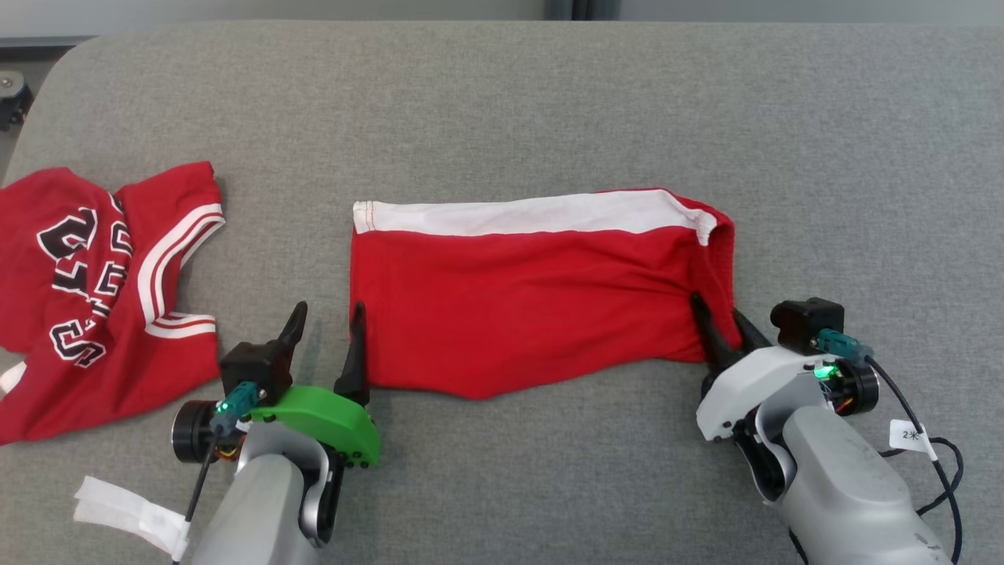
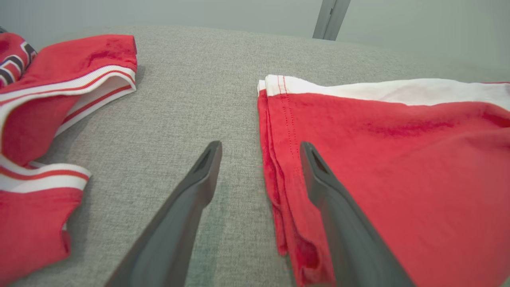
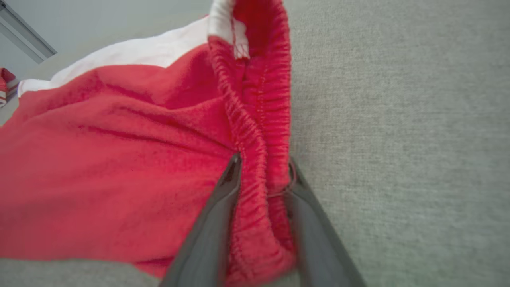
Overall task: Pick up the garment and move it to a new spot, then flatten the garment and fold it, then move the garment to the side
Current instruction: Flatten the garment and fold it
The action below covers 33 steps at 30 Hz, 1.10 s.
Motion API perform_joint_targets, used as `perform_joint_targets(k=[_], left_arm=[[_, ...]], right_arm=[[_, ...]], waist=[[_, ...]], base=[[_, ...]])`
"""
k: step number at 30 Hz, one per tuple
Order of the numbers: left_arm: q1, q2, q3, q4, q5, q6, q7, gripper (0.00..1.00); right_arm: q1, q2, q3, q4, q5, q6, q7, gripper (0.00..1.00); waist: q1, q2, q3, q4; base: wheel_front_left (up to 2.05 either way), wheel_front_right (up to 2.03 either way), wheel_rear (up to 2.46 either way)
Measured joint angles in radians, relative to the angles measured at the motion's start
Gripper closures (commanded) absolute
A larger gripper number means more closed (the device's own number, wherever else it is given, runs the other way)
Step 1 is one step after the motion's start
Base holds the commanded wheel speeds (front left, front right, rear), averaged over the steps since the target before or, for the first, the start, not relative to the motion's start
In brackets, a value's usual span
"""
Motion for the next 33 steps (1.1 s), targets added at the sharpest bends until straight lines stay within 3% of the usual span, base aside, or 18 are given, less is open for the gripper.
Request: perform_joint_targets(k=[7,14,18,21,25,33], left_arm=[[0.011,-0.007,0.031,0.001,0.027,-0.01,0.0,0.0],[0.028,-0.012,0.03,0.002,0.038,-0.024,0.0,0.0],[0.047,-0.013,0.021,0.007,0.036,-0.029,0.0,0.0],[0.054,-0.013,0.005,0.007,0.02,-0.03,0.0,0.0],[0.06,-0.014,-0.015,0.011,0.007,-0.027,0.0,0.0],[0.06,-0.015,-0.049,0.013,-0.02,-0.018,0.0,0.0]], right_arm=[[0.002,0.001,-0.096,-0.007,0.004,0.003,0.006,1.0],[0.006,-0.137,-0.3,-0.01,-0.064,0.001,0.01,1.0],[0.006,-0.143,-0.347,-0.023,-0.122,0.001,0.01,1.0],[0.003,-0.091,-0.302,-0.032,-0.125,0.001,0.011,1.0],[0.0,-0.017,-0.145,-0.085,-0.06,0.001,0.054,1.0],[-0.001,0.007,0.143,-0.227,0.074,0.0,0.113,1.0]], waist=[[0.0001,0.0,-0.008,-0.017],[0.0,0.0,-0.032,-0.048],[0.0,0.0,-0.047,-0.064],[0.0,0.0,-0.059,-0.074],[0.0,0.0,-0.075,-0.082],[0.0001,0.0,-0.086,-0.051]], base=[[0.0,0.0,0.0],[0.0,0.0,0.0],[0.0,0.0,0.0],[0.0,0.0,0.0],[0.0,0.0,0.0],[0.0,0.0,0.0]])
